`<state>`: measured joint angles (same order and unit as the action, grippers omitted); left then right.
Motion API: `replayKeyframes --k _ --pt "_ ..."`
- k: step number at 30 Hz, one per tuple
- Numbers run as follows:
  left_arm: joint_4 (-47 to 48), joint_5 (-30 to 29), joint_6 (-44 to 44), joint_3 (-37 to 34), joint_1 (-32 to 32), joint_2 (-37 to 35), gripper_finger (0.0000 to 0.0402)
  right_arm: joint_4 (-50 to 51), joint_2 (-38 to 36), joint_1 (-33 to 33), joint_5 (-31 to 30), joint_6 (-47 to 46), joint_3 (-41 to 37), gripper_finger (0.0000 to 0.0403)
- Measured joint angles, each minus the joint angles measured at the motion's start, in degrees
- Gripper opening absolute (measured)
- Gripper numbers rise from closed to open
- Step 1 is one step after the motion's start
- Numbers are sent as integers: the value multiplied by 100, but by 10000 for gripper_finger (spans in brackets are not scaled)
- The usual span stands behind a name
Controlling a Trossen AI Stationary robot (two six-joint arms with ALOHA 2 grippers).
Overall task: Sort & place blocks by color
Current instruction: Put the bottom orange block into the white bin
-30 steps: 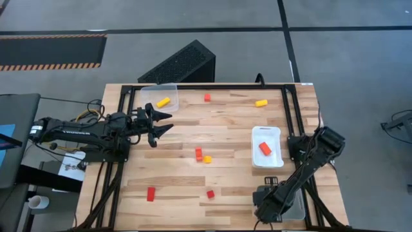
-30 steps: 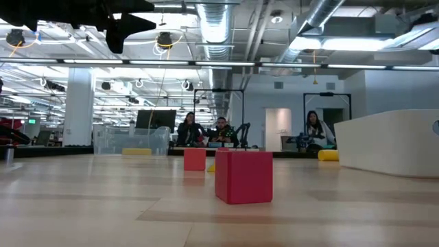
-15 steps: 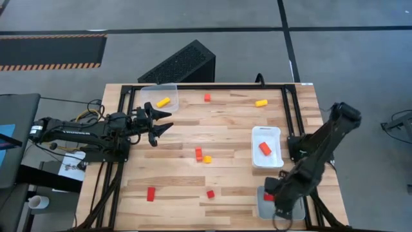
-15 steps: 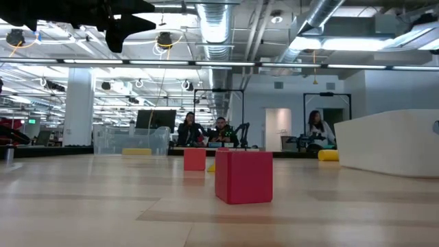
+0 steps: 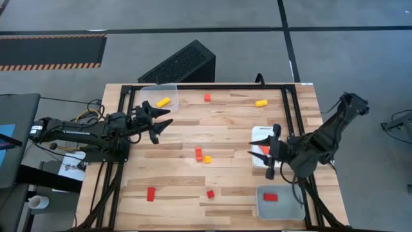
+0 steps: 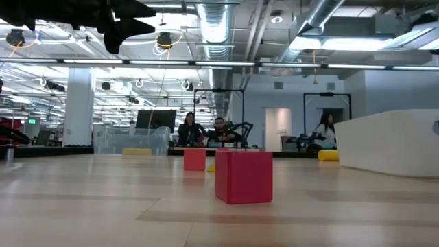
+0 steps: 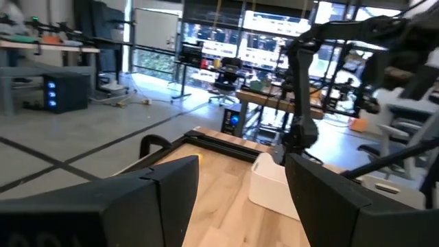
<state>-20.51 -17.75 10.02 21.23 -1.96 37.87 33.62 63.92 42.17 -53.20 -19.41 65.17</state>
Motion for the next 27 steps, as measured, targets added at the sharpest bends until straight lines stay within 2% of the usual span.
replayKeyframes --k 3,6,9,12,15,18,24,27 --pt "-21 -42 33 0 -2 106 208 -859 -2 -189 408 1206 -118 147" --pt "-67 70 36 0 -6 381 208 -2002 -46 -646 1850 2041 -632 131" --pt "-469 102 53 2 -49 768 208 -2861 -153 -1348 3282 2100 -1274 117" --pt "-888 282 90 3 -145 1142 208 -3050 -395 -1928 3940 1940 -1876 106" --pt "-1001 477 263 22 -298 1430 208 -3560 -791 -2282 4073 1931 -2409 99" --pt "-657 506 369 227 -488 1685 208 -4055 -1302 -2477 4023 2093 -2903 98" --pt "-115 633 -20 910 -990 2221 208 -4902 -1810 -3095 3004 2250 -3709 97" --pt "299 929 -201 1287 -1334 2474 208 -4902 -1816 -3509 2860 2002 -3870 97"
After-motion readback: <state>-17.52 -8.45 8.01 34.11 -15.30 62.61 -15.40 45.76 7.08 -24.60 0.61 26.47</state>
